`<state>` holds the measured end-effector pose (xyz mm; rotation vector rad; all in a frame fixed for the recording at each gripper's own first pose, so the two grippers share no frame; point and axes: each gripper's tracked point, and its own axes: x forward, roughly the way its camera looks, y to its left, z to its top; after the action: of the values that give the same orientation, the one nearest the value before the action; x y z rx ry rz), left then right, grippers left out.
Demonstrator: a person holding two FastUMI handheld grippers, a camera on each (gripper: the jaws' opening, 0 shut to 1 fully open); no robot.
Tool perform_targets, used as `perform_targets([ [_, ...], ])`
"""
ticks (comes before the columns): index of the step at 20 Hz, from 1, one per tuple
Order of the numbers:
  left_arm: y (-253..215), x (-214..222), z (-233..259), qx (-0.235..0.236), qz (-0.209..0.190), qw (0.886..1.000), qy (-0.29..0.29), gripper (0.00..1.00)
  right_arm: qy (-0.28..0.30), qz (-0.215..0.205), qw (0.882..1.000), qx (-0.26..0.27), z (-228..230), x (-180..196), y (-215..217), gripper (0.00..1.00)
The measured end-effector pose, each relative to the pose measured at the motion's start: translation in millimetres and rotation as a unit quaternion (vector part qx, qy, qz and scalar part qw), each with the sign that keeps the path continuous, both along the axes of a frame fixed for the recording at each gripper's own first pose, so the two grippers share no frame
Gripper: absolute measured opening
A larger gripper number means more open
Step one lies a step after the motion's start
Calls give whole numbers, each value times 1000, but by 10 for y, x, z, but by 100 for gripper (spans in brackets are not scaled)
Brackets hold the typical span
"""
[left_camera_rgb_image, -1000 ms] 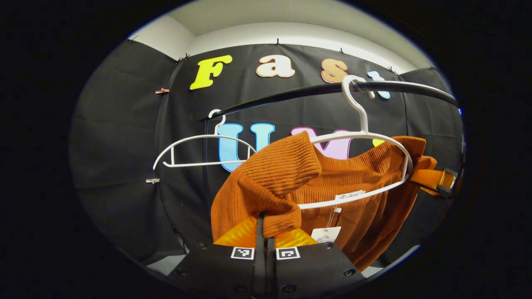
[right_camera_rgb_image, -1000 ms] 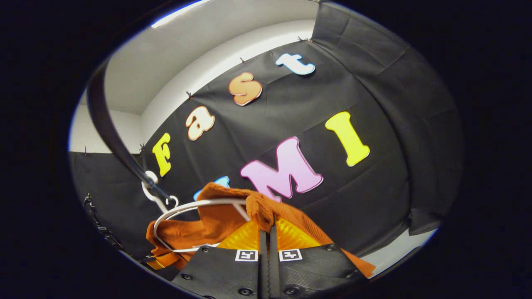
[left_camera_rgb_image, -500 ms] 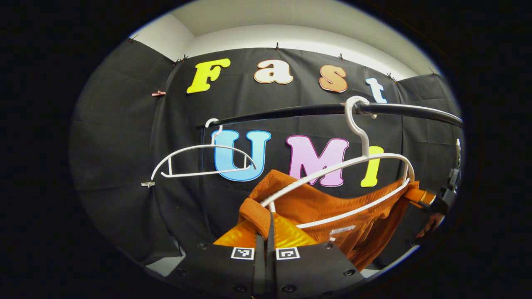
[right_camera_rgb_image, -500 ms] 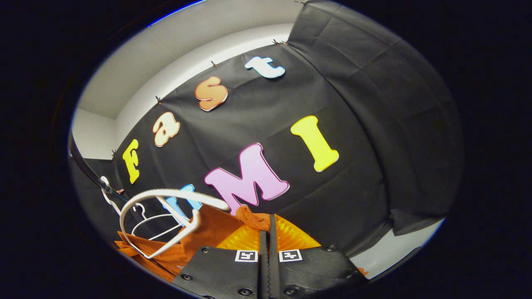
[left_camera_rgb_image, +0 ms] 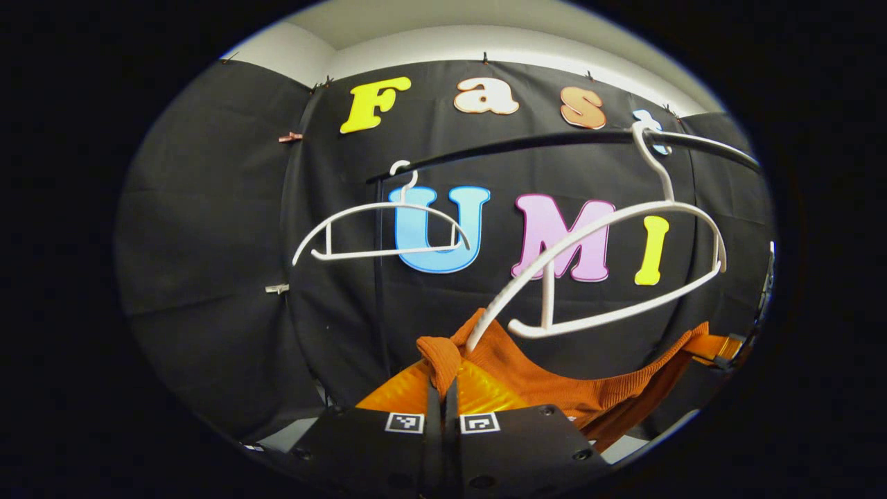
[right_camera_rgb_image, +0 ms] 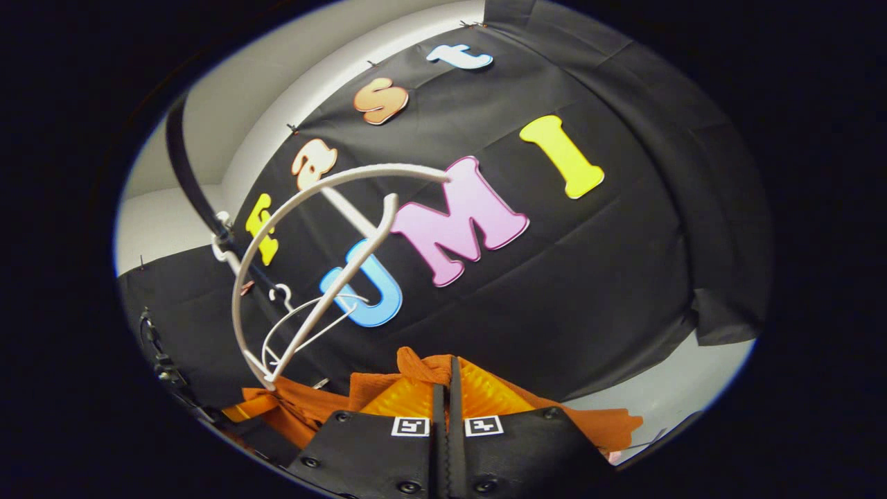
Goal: Grasp the clothes on the hanger with both hands and then place them into the laundry hamper below.
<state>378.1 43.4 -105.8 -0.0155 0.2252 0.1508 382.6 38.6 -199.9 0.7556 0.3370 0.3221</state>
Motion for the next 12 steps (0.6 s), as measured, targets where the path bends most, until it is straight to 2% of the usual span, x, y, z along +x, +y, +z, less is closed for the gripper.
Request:
perform_targets([
  [3, -140, -97, -253, -15, -33, 999, 20, 5, -10, 53, 998, 12, 137, -187, 355, 4],
  [6, -425, -186, -278, -30, -74, 997, 17, 5, -21, 100, 995, 22, 252, -377, 675, 4],
  [10, -943, -260, -183, -41, -155, 987, 1, 5, -25, 140, 989, 31, 346, -553, 960, 4],
  [12, -1111, -289, -85, -51, -181, 982, -11, 5, -29, 156, 987, 39, 421, -620, 1057, 4],
])
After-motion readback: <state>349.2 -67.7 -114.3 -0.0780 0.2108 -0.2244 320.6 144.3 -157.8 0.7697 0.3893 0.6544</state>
